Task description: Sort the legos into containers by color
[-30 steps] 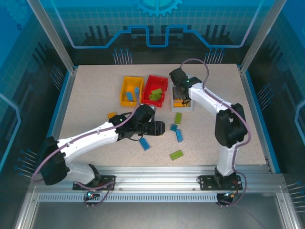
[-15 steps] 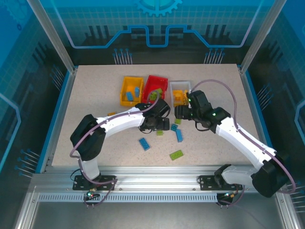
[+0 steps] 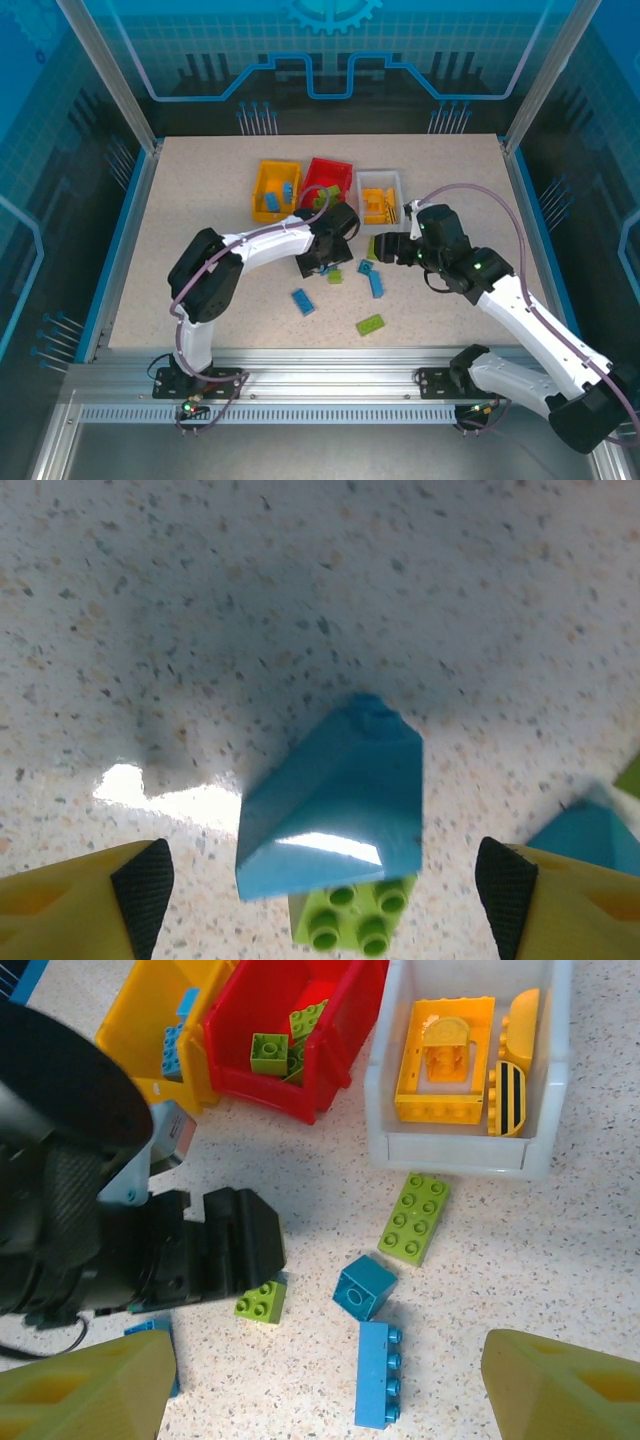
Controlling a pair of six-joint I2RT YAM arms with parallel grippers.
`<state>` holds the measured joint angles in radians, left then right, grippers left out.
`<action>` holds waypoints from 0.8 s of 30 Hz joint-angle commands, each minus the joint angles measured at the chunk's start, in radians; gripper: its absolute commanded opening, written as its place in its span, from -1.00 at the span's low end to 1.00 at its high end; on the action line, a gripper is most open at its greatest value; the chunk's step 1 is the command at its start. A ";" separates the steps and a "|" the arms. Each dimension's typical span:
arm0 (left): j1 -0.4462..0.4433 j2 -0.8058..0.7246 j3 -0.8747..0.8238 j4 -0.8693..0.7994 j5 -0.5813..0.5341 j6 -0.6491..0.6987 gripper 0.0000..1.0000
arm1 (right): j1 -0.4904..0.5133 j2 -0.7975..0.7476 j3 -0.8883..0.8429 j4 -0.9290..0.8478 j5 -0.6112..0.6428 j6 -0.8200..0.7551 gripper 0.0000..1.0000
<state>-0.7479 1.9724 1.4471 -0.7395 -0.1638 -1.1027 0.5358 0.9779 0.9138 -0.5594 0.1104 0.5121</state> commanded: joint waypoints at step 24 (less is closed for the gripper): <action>0.007 0.036 -0.020 0.062 0.062 -0.035 -0.09 | -0.011 -0.021 -0.010 0.001 -0.021 0.003 0.61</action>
<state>-0.7361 2.0243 1.4513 -0.6827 -0.1036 -1.1313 0.5358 0.9565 0.9131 -0.5598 0.0959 0.5129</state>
